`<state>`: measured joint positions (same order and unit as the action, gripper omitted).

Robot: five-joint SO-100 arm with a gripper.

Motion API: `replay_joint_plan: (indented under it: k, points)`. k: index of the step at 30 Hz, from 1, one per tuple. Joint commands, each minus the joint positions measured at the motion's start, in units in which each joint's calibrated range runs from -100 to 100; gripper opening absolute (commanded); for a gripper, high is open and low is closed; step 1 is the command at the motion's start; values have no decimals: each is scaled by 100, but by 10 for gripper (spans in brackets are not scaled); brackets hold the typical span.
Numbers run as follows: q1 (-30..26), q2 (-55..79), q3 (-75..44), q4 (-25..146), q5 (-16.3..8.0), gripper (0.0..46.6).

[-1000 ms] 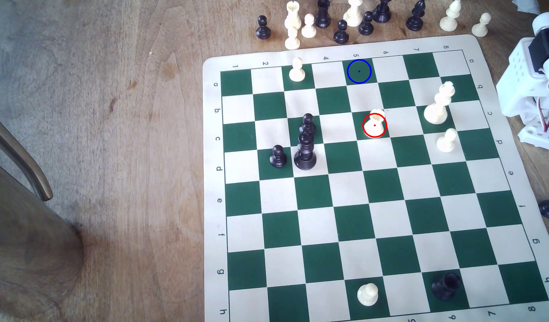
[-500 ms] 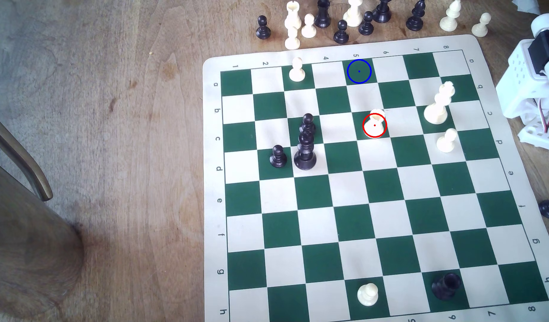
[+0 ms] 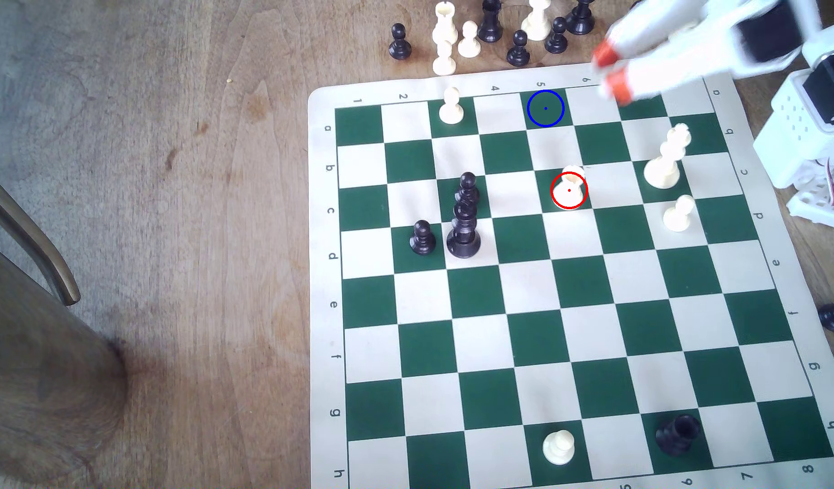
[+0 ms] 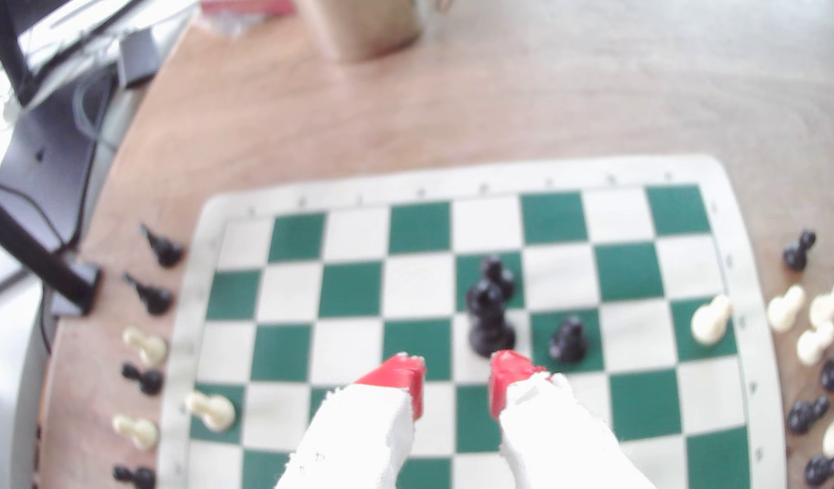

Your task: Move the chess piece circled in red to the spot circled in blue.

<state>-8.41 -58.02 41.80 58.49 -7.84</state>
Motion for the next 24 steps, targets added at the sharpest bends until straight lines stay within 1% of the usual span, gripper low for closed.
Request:
replay_joint_plan:
  k: [1,3,4,6,9,10,12,13,14,16,18,20,21,22,23,24]
  points:
    - [31,743,-735,-58,10,87]
    - [125,1031,-898,-91,-24,107]
    - [242,1235,-1007,-189,-137,119]
    - [321,1388,-1034,-337,-298,114]
    - [391,1651,-1007,-460,-352,107]
    - [399,1719,-979,-468,-327,106]
    - [399,1829,-934,-517,-313,121]
    - [399,1982,-862,-517,-186,148]
    - [399,2067,-825,-517,-112,159]
    - [414,2254,-789,-484,-10,183]
    - [500,2407,-689,-460,127,227]
    - [587,2458,-635,-419,200,240]
    - [626,2458,-581,-419,239,237]
    - [719,2458,-463,-419,308,224]
    - [774,2458,-381,-419,347,224]
    - [821,2458,-254,-460,381,236]
